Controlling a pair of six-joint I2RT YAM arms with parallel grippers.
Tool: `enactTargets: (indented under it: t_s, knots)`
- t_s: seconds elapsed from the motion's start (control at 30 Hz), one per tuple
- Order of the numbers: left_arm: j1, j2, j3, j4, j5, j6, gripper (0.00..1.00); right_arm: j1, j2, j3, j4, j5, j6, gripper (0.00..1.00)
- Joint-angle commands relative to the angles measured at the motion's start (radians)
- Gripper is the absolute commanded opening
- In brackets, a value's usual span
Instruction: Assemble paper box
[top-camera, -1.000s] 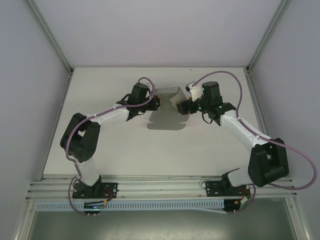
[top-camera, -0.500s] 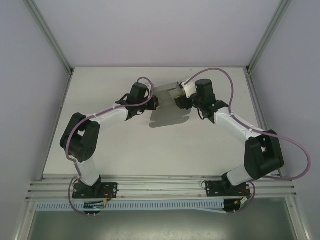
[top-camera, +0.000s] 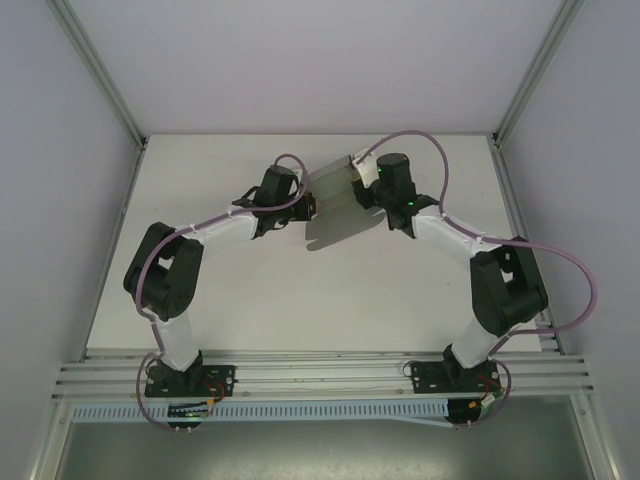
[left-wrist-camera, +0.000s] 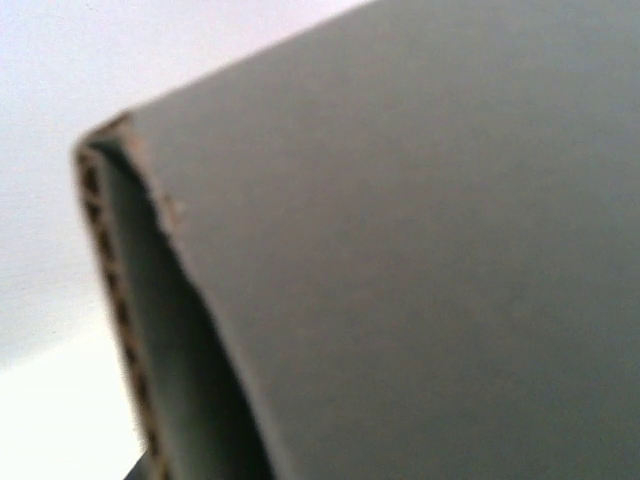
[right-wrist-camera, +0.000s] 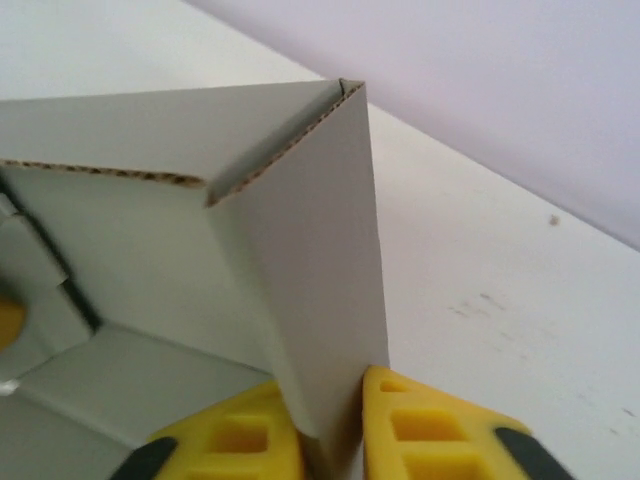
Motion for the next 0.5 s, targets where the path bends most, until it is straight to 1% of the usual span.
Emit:
enactTargets:
  t_s: [0.0, 0.07, 0.1, 0.17, 0.27, 0.37, 0.43, 0.47]
  knots:
    - [-0.043, -0.002, 0.052, 0.023, 0.106, 0.057, 0.00, 0.070, 0.047, 0.020, 0.115, 0.247, -0.033, 0.10]
    - [-0.043, -0.008, 0.053, 0.021, 0.100, 0.053, 0.00, 0.070, 0.067, 0.030, 0.120, 0.342, -0.023, 0.03]
    - [-0.043, -0.012, 0.053, 0.013, 0.089, 0.047, 0.00, 0.070, 0.074, 0.033, 0.127, 0.393, -0.013, 0.02]
    - [-0.044, -0.019, 0.067, -0.032, 0.035, 0.031, 0.00, 0.086, 0.088, 0.041, 0.139, 0.513, 0.002, 0.00]
    - [-0.045, -0.022, 0.093, -0.116, -0.056, -0.021, 0.00, 0.092, 0.102, 0.045, 0.174, 0.688, 0.014, 0.00]
    - [-0.044, -0.009, 0.124, -0.223, -0.188, -0.122, 0.00, 0.092, 0.126, 0.053, 0.216, 0.891, 0.005, 0.00]
    - [-0.043, 0.019, 0.187, -0.374, -0.320, -0.221, 0.00, 0.083, 0.147, 0.061, 0.247, 1.018, -0.017, 0.00]
    - [-0.043, 0.038, 0.223, -0.455, -0.373, -0.270, 0.00, 0.080, 0.151, 0.058, 0.268, 1.051, -0.025, 0.00]
